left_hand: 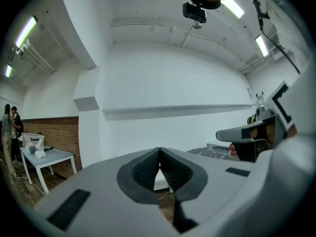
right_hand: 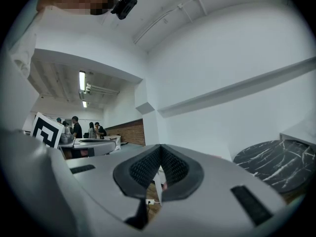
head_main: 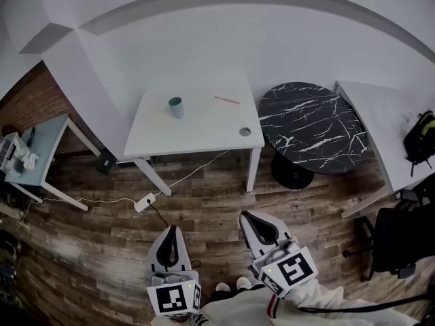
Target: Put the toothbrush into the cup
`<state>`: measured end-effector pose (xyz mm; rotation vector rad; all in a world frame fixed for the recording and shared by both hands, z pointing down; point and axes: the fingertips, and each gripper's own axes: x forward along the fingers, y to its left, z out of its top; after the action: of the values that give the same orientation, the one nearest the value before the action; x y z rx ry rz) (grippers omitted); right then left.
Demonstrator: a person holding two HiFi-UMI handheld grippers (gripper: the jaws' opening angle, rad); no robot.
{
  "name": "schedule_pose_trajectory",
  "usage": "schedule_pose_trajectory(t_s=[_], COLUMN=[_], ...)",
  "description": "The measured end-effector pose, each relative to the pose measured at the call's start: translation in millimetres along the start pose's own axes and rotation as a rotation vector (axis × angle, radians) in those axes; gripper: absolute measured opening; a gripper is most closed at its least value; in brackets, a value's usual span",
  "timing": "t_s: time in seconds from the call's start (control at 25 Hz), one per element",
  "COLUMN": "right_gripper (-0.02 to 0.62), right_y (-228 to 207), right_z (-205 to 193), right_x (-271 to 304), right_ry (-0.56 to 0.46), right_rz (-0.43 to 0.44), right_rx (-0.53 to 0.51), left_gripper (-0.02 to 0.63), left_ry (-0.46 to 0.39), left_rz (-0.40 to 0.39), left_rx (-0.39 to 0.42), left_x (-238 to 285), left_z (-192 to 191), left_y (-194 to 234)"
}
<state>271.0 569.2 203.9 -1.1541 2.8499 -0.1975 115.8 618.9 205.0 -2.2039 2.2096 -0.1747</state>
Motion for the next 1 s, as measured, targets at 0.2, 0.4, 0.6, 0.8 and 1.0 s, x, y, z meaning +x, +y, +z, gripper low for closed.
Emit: schedule_pose_trajectory(t_s=[0.2,0.4,0.6,0.8,1.0], right_gripper=[-0.002,-0.002,-0.002,-0.002,-0.002], right_y=[-15.3,-24.7,-41.7,-56.5,-73.0], right_z=[0.8,4.6,1.0,-10.2,-15.1], right_x=[-0.2,8.4,19.6,48.9,107.9], right_ry=[-0.009,-0.026,-0.031,-0.029,-0.026], right_rz=[-0.004,-0.007,-0.037,-0.085,-0.136], right_rx=[0.006,-0.002,-0.008,-0.011,-0.015], left_gripper=[0.009,0.009,0.009,0.009,0.009], left_ry=[-0.007,-0.026,-0.039,-0.048,-0.055], left_rz=[0.002,-0.009,-0.025,-0.057,-0.106], left_rx=[0.015,0.028,0.029,0.017,0.021], left_x=[9.0,26.8,50.8,89.6,150.9], left_z=[3.8,11.0,7.8,-4.0,-10.3], left_y=[-8.4,-10.2,-4.3,14.7,45.7])
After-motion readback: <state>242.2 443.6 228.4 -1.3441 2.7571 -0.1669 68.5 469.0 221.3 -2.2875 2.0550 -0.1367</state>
